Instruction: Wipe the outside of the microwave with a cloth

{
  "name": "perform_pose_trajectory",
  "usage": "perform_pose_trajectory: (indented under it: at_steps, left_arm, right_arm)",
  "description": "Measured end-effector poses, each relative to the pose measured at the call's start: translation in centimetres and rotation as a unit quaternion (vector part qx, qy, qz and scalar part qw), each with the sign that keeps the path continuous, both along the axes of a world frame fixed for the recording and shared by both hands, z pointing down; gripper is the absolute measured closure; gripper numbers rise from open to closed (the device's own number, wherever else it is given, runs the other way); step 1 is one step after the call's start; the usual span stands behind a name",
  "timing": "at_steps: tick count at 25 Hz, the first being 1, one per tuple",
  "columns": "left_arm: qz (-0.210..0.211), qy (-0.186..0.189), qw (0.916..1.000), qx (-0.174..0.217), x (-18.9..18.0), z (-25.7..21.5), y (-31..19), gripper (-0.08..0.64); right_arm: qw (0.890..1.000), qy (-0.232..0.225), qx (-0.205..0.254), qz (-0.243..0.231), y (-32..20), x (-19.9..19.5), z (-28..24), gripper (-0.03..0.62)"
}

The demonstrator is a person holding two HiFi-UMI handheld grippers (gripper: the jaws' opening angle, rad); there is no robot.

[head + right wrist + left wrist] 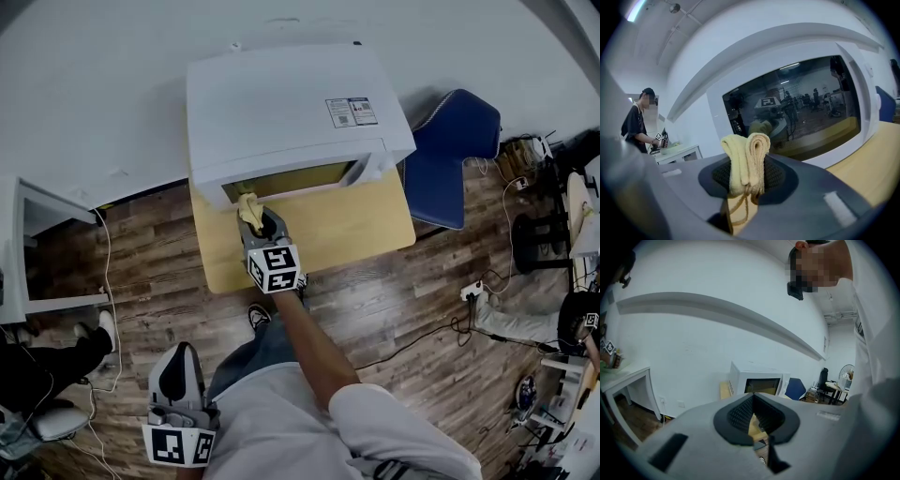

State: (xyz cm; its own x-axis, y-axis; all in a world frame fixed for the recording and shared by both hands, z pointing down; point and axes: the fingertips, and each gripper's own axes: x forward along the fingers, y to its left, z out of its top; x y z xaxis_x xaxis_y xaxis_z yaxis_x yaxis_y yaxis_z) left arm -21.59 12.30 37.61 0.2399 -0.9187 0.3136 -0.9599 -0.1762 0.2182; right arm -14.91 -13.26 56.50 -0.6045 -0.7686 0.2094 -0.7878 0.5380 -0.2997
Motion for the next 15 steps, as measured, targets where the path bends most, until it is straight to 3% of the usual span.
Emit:
perform_pose_trajectory:
  at_steps: [5,12,15]
  left_arm:
    - [-0.015,-0.001,0.9999,-0.003,-0.7,0.1,0.5,0.565]
    - [-0.027,0.000,0.9996,-0.007,-1.2,0.1,0.7,0.565]
    - [-0.022,0.007,0.9997,0.002,-0.8,-0.3,0.3,0.565]
  right_arm:
    - [1.000,-0.002,-0.009,-0.026,0.9,-2.7,0.5,0.477]
    - [0.998,-0.044,-0.044,0.022,1.2,-4.4,0.8,0.477]
    - [0.998,-0.044,-0.051,0.010,1.4,-5.3,1.1,0.477]
